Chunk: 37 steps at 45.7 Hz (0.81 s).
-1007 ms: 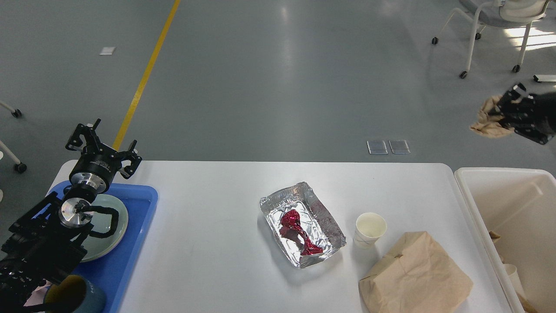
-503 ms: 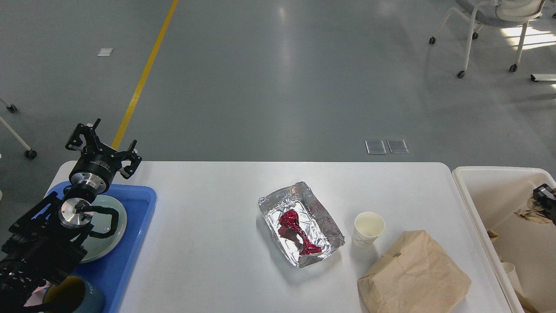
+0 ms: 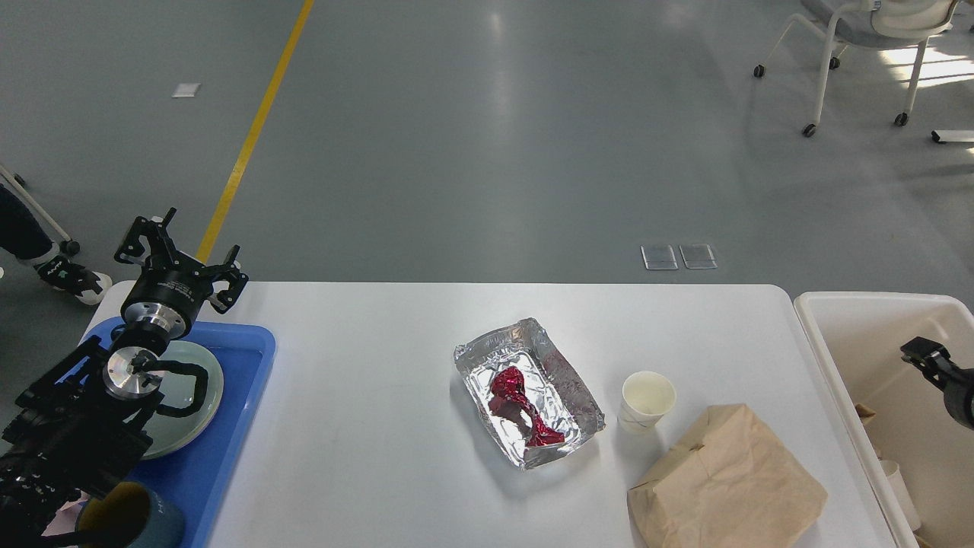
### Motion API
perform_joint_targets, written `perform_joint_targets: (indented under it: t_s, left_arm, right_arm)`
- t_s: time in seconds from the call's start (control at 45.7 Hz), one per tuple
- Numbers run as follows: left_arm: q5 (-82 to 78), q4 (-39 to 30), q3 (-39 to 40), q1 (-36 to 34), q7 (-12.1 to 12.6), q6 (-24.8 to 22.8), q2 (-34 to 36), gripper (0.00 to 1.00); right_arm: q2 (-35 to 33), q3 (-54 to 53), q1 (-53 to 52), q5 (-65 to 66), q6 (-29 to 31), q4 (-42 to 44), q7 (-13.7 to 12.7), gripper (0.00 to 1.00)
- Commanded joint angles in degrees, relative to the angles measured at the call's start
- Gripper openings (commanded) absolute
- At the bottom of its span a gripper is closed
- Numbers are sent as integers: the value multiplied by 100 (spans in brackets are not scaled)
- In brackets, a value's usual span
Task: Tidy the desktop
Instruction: 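Bring the right gripper back toward the brown paper bag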
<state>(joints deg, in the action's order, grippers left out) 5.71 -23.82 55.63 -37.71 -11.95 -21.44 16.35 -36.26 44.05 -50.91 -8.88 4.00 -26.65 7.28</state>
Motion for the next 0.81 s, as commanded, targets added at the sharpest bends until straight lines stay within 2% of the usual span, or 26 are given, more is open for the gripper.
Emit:
perform_joint_targets:
  t_s: [0.0, 0.219, 0.35, 0.503, 0.525, 0.547, 0.788]
  left_arm:
    - [0, 0, 0, 0, 0, 0, 0, 97]
    - [0, 0, 0, 0, 0, 0, 0, 97]
    - [0, 0, 0, 0, 0, 0, 0, 97]
    - [0, 0, 0, 0, 0, 0, 0, 97]
    - [0, 0, 0, 0, 0, 0, 0, 97]
    - [0, 0, 0, 0, 0, 0, 0, 97]
    - [0, 0, 0, 0, 0, 0, 0, 97]
  right_arm:
    - [-30, 647, -638, 0, 22, -348, -8, 100]
    - [49, 2212, -2465, 0, 733, -1341, -8, 100]
    - [76, 2670, -3608, -8, 1295, -2027, -8, 100]
    - [58, 2889, -4759, -8, 2481, -2835, -8, 100]
    - [67, 3012, -5161, -8, 2935, -3115, -8, 100]
    - [84, 3074, -5313, -8, 3114, -3240, -8, 100]
    - [462, 3689, -6773, -8, 4363, -4383, 1, 100]
